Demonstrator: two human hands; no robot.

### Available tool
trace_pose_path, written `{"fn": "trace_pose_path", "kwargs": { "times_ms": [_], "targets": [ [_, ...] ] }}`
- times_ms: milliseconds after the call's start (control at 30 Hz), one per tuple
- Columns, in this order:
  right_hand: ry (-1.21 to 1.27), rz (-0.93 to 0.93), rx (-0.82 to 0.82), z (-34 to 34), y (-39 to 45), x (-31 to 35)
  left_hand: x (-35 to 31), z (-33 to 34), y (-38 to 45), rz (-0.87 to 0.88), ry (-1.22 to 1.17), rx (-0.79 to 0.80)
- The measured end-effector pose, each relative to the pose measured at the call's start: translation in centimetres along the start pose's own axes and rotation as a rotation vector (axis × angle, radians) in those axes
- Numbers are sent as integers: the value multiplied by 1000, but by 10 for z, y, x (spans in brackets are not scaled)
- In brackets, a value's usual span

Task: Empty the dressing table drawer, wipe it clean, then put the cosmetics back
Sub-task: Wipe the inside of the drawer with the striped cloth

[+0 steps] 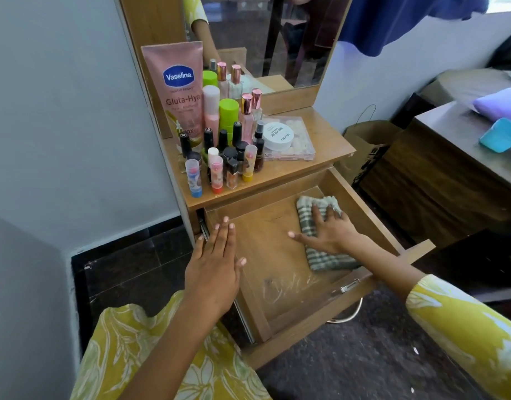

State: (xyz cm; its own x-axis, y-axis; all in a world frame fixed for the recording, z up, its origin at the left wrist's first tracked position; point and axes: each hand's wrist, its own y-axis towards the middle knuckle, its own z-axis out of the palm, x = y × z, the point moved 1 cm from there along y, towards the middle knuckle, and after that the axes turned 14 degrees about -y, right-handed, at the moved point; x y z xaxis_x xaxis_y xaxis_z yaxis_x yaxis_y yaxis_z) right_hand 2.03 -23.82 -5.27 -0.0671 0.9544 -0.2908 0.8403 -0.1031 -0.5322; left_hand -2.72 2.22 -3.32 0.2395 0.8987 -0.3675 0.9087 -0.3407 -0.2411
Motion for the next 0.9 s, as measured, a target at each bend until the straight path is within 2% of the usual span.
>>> {"fn": "trace_pose_path", "kwargs": {
  "times_ms": [133, 300, 500, 667, 767, 900],
  "targets": [
    [-2, -14, 205, 10, -29, -12, 1, 1, 0, 15, 10, -14],
    [139, 77, 291, 12, -31, -4, 3, 4, 0, 38, -3, -30],
    [172, 81, 195, -4, 4, 13, 5, 7, 1, 53, -25, -58],
    [284, 23, 42, -7, 28, 20, 5, 7, 0, 55, -33, -69],
    [293, -5, 25, 1, 32, 18, 5, 7, 0, 58, -44, -75],
    [220, -161, -21, 11, 23, 50, 6, 8, 0, 68, -37, -89]
  ]
}}
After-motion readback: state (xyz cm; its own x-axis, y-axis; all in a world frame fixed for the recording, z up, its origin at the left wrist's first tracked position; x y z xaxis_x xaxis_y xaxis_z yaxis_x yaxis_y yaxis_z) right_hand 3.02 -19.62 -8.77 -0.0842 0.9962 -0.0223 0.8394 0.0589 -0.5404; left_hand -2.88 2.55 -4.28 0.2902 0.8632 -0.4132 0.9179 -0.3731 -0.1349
